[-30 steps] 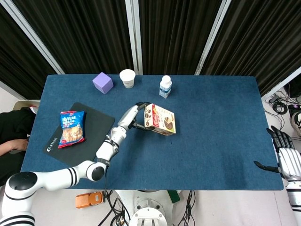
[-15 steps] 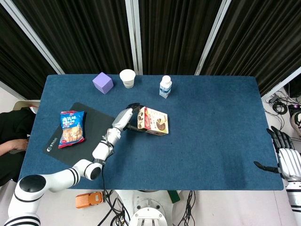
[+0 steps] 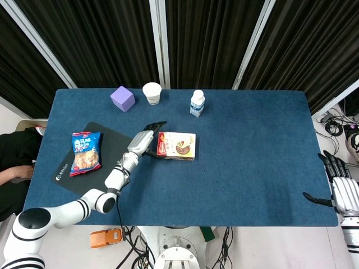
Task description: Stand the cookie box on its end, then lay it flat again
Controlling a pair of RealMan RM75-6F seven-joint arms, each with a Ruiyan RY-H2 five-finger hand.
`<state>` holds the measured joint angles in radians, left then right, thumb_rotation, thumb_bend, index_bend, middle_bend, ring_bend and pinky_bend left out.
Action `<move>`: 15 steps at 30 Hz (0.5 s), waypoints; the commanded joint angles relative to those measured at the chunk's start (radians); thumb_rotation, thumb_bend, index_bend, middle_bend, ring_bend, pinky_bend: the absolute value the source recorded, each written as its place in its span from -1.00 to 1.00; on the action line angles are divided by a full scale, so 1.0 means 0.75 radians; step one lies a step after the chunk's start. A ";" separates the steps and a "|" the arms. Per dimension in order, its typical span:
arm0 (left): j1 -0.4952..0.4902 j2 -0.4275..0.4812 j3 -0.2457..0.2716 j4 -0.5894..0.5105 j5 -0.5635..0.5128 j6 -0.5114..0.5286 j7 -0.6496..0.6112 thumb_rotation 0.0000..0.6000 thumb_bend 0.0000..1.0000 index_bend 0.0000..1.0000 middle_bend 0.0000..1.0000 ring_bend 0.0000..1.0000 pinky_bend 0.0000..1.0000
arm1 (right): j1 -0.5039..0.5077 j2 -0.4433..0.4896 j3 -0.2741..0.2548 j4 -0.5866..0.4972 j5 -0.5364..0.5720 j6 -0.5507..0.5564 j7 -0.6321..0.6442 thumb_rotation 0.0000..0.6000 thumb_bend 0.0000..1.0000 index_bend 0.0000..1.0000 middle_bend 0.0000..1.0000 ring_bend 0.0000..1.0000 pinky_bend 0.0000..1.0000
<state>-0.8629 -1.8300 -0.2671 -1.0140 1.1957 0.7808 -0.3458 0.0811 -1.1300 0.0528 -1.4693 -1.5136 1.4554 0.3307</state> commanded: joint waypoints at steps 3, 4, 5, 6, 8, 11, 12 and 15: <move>0.023 0.078 -0.017 -0.103 -0.042 0.035 0.110 1.00 -0.98 -1.00 -1.00 -1.00 -1.00 | -0.005 0.003 -0.001 0.004 -0.006 0.011 0.009 1.00 -1.00 -1.00 -1.00 -1.00 -1.00; 0.035 0.093 -0.023 -0.118 -0.045 0.065 0.129 1.00 -0.98 -1.00 -1.00 -1.00 -1.00 | -0.006 0.006 -0.001 0.004 -0.007 0.014 0.011 1.00 -1.00 -1.00 -1.00 -1.00 -1.00; 0.053 0.120 -0.030 -0.144 -0.053 0.100 0.157 1.00 -0.98 -1.00 -1.00 -1.00 -1.00 | -0.009 0.009 -0.001 0.005 -0.007 0.018 0.013 1.00 -1.00 -1.00 -1.00 -1.00 -1.00; 0.069 0.147 -0.034 -0.173 -0.063 0.124 0.180 1.00 -0.98 -1.00 -1.00 -1.00 -1.00 | -0.010 0.011 -0.001 0.006 -0.007 0.020 0.015 1.00 -1.00 -1.00 -1.00 -1.00 -1.00; 0.110 0.216 -0.037 -0.250 -0.085 0.165 0.224 1.00 -0.98 -1.00 -1.00 -1.00 -1.00 | -0.013 0.014 -0.002 0.011 -0.007 0.022 0.020 1.00 -1.00 -1.00 -1.00 -1.00 -1.00; 0.188 0.350 -0.023 -0.398 -0.128 0.235 0.327 1.00 -0.98 -1.00 -1.00 -1.00 -1.00 | -0.012 0.014 -0.001 0.022 -0.009 0.022 0.033 1.00 -1.00 -1.00 -1.00 -1.00 -1.00; 0.227 0.406 -0.009 -0.447 -0.148 0.276 0.386 1.00 -0.98 -1.00 -0.99 -1.00 -1.00 | -0.011 0.012 0.000 0.028 -0.009 0.021 0.041 1.00 -1.00 -1.00 -1.00 -1.00 -1.00; 0.305 0.505 0.026 -0.545 -0.160 0.373 0.488 1.00 -0.98 -0.97 -0.95 -1.00 -1.00 | -0.009 0.008 0.002 0.039 -0.012 0.022 0.052 1.00 -1.00 -1.00 -1.00 -1.00 -1.00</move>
<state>-0.7028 -1.5309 -0.2715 -1.3401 1.1031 0.9827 -0.0603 0.0740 -1.1237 0.0538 -1.4407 -1.5222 1.4719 0.3690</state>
